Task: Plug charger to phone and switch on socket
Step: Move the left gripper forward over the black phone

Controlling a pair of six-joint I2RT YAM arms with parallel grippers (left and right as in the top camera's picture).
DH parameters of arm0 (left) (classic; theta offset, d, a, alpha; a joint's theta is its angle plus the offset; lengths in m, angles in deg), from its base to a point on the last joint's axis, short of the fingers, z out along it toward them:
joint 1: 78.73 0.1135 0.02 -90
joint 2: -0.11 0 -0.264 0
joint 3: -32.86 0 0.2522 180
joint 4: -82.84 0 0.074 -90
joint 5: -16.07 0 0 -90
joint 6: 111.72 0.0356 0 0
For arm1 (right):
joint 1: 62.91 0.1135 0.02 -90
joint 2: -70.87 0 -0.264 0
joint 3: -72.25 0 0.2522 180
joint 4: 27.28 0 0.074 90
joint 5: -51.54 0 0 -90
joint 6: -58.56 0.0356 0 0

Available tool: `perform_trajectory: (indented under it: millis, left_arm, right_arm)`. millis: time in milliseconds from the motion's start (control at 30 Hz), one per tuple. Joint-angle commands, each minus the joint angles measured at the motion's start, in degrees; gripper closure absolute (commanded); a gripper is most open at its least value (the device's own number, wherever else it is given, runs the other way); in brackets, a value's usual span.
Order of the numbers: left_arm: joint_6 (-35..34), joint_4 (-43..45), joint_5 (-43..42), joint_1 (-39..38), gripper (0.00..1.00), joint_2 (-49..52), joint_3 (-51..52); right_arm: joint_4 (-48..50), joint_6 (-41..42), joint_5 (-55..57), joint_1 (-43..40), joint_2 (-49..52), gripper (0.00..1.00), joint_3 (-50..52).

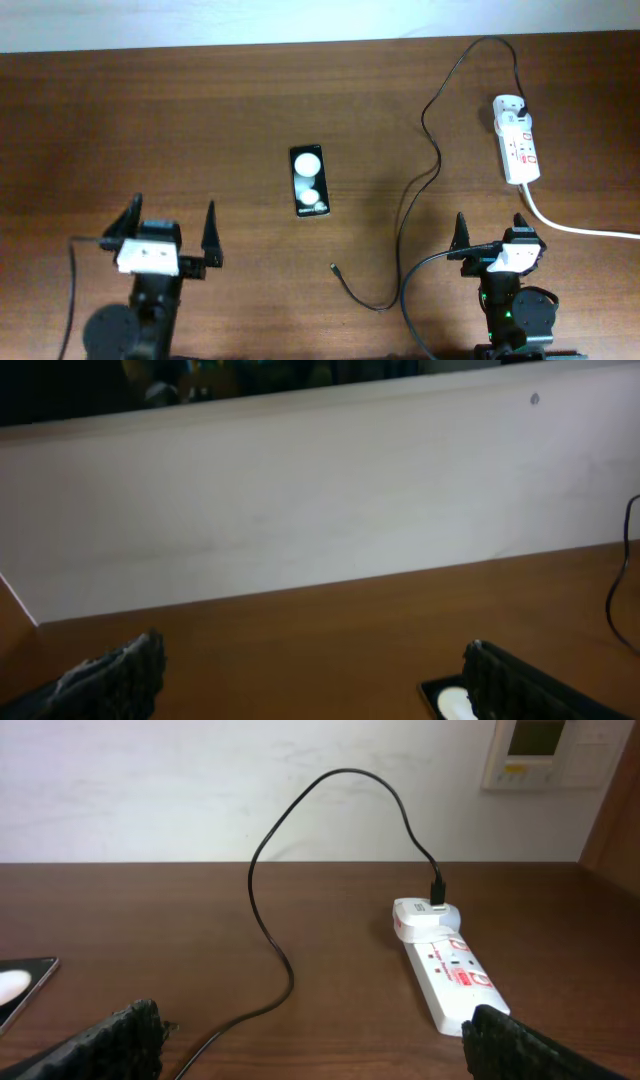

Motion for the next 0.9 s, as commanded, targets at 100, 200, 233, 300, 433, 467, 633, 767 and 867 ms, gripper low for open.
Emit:
perform_trajectory:
  millis: [100, 200, 233, 300, 433, 467, 633, 767, 867]
  left_arm:
    - [0.55, -14.69, -4.55, -0.22, 0.01, 20.31, -23.8]
    - [0.52, -25.88, -6.71, -0.22, 0.01, 31.61, -34.93]
    - [0.5, -28.04, -6.71, -0.24, 0.01, 34.47, -37.09]
    - [0.5, -29.44, -8.41, -0.24, 0.01, 38.58, -38.58]
    - [0.52, -29.62, -18.08, -0.24, 0.01, 45.92, -38.58]
    - [0.5, -29.99, -18.51, -0.24, 0.01, 46.86, -38.58]
    - [0.5, -30.62, -18.51, -0.22, 0.01, 52.61, -38.58]
    - [-5.62, -30.95, -14.03, -0.22, 0.01, 53.94, -38.58]
    - [-12.31, -31.01, -6.62, -0.22, 0.01, 53.92, -38.58]
  right_arm:
    - [-0.46, 0.22, -0.28, 0.52, -0.33, 0.02, 0.28]
    - [-0.46, 0.2, -0.31, 0.52, -0.33, 0.01, 0.28]
    - [-0.46, 0.2, -0.31, 0.52, -0.33, 0.02, 0.28]
    - [-0.46, 0.22, -0.31, 0.52, -0.33, 0.02, 0.28]
    - [-0.46, 0.2, -0.31, 0.52, -0.33, 0.02, 0.28]
    - [-0.46, 0.2, -0.31, 0.52, -0.33, 0.02, 0.28]
    - [-0.46, 0.2, -0.31, 0.52, -0.33, 0.02, 0.28]
    - [-0.46, 0.2, -0.31, 0.52, -0.33, 0.02, 0.28]
    - [-0.46, 0.2, -0.31, 0.52, -0.33, 0.02, 0.28]
